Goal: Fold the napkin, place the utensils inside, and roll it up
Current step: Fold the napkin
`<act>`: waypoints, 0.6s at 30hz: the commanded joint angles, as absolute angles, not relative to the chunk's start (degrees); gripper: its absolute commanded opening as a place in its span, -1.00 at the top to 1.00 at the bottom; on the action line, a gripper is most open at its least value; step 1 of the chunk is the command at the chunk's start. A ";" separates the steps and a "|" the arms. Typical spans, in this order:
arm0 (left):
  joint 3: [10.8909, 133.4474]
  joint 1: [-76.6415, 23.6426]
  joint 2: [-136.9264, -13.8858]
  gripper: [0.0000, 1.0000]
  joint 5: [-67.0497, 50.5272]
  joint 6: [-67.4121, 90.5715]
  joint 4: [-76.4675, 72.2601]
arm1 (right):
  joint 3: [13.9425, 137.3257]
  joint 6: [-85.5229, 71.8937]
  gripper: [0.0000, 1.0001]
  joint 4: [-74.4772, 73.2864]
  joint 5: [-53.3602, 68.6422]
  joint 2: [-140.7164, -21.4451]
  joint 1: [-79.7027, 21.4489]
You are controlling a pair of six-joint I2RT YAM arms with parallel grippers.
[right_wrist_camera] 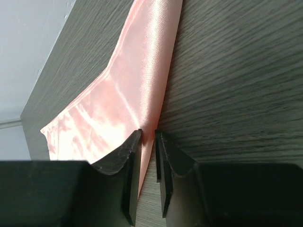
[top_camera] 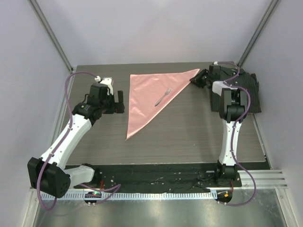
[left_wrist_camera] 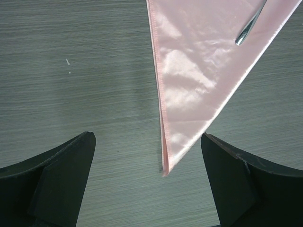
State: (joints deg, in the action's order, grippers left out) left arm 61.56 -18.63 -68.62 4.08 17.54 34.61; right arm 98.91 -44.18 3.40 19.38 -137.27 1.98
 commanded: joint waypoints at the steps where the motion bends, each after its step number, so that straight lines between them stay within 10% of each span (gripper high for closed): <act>1: 62.23 -18.37 -67.94 -1.00 4.57 16.79 34.19 | 99.14 -40.96 0.49 -3.08 16.96 -139.83 1.76; 18: 61.88 -18.37 -66.45 -0.99 4.39 16.26 33.66 | 95.81 -41.75 0.99 3.25 22.68 -139.14 1.15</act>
State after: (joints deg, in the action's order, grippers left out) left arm 61.56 -18.63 -68.31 4.05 17.32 34.59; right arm 98.83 -43.29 5.32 22.35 -138.41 2.13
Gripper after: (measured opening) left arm 0.996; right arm 0.031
